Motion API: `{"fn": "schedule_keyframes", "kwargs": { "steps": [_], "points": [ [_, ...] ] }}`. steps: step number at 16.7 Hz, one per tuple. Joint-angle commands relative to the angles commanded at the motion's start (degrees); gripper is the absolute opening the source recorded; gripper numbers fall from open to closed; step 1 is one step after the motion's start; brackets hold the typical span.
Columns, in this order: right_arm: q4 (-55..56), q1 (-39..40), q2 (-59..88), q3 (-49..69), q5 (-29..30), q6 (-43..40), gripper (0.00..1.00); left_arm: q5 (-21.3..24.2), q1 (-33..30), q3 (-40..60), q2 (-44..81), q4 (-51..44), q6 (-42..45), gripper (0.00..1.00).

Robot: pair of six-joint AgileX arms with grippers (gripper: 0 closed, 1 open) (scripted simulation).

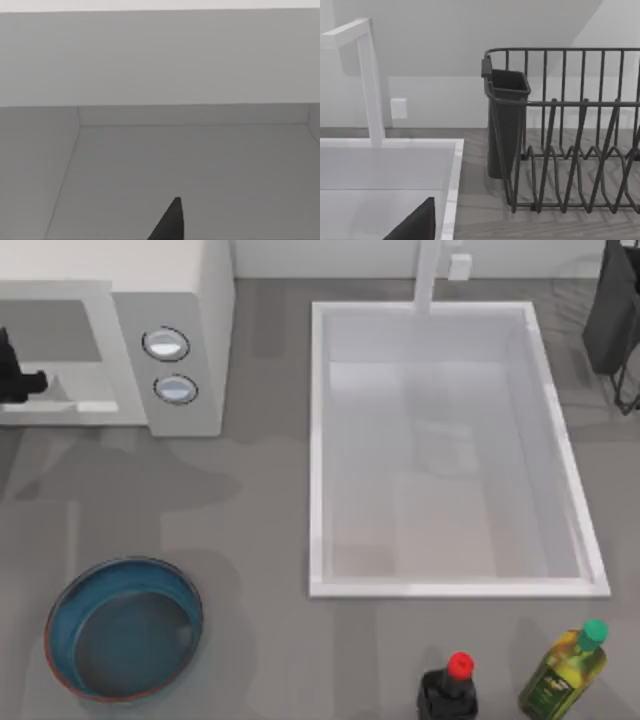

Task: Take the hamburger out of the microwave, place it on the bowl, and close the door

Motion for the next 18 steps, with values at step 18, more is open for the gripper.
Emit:
{"fn": "schedule_keyframes", "kwargs": {
  "steps": [18],
  "points": [
    [0.0,0.0,0.0,0.0,0.0,0.0,1.0,-21.29,-26.75,32.77,5.48,-74.22,-79.12,0.0]
  ]
}}
